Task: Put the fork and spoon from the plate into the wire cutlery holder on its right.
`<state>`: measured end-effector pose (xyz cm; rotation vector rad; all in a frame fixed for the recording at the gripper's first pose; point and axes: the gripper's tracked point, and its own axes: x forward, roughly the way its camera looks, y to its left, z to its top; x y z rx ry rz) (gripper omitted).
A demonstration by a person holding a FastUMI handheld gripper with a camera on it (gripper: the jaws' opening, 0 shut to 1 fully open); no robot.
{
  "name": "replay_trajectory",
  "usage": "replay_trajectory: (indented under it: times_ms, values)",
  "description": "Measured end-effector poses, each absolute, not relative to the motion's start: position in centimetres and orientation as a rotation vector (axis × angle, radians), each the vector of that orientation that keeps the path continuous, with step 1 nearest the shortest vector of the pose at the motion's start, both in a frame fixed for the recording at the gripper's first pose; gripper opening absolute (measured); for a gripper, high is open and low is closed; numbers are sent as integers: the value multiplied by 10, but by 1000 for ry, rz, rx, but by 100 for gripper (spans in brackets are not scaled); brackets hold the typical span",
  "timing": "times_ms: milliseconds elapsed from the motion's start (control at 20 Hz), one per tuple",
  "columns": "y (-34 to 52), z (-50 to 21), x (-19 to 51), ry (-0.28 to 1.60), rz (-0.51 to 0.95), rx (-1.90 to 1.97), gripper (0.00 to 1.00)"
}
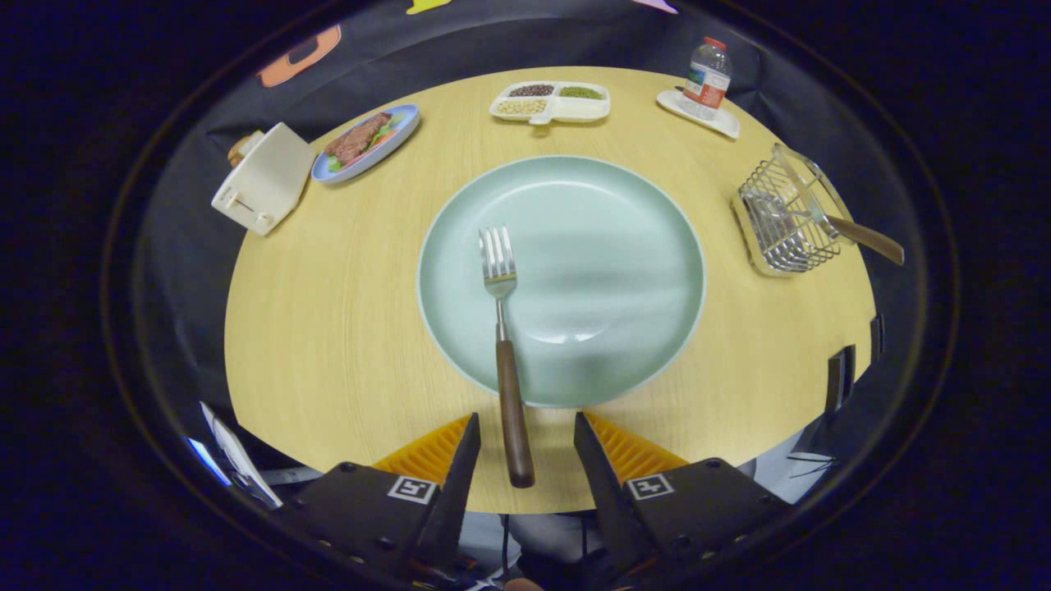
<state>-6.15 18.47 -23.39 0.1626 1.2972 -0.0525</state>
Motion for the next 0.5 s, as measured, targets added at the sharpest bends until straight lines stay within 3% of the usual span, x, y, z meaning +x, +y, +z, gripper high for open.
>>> replay_trajectory:
  times_ms: [100, 200, 300, 350, 500]
  values:
    - [186, -237, -60, 1310, -55, 168, 53]
    - [188, -236, -60, 1316, -39, 174, 50]
    - [193, -241, -62, 1337, -17, 191, 25]
    - [192, -241, -62, 1332, -7, 184, 27]
    - [187, -235, -58, 1319, -13, 167, 7]
